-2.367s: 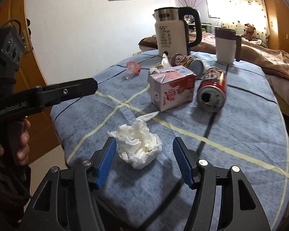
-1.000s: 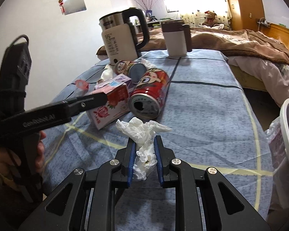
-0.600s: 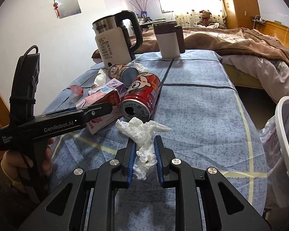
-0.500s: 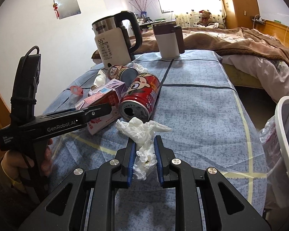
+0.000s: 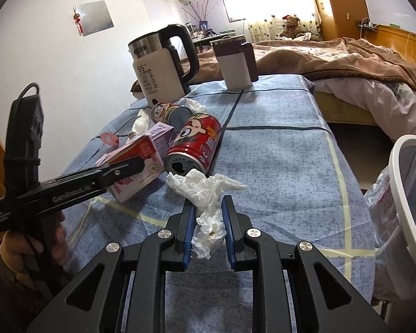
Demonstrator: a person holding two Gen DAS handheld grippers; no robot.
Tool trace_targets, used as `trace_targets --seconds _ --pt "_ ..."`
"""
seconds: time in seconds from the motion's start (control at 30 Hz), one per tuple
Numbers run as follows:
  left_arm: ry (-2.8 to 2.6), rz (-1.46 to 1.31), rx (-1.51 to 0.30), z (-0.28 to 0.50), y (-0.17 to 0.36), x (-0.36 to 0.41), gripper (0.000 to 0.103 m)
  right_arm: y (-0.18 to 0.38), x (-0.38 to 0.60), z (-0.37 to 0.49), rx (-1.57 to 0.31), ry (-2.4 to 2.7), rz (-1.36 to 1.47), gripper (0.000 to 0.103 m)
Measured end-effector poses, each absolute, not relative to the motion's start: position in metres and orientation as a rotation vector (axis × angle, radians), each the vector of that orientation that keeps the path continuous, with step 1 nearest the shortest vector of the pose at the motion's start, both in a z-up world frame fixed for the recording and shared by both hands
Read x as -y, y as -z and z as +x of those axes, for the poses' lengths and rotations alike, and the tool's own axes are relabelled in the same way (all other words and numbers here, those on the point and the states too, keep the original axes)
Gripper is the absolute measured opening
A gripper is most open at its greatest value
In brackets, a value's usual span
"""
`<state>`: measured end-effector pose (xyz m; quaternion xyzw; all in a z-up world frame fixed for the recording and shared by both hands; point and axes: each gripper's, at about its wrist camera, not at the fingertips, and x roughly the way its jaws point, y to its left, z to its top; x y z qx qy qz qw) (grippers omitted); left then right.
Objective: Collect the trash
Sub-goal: 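Grasp the pink juice carton with the left tool while the right tool carries the tissue toward the bin, then open both tools over the bin to drop the tissue and pink carton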
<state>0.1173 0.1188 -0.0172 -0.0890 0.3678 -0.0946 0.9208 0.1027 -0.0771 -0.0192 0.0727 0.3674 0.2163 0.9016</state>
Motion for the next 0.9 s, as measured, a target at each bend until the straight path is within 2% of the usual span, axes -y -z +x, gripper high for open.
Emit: trace_targets --seconds 0.5,0.9 --pt "0.293 -0.133 -0.672 0.106 -0.026 -0.07 0.039 -0.007 0.133 0.093 -0.691 -0.37 0.222 0.02" --pt "0.504 -0.107 -0.663 0.12 -0.038 0.021 0.039 -0.024 0.211 0.083 -0.646 -0.226 0.271 0.02"
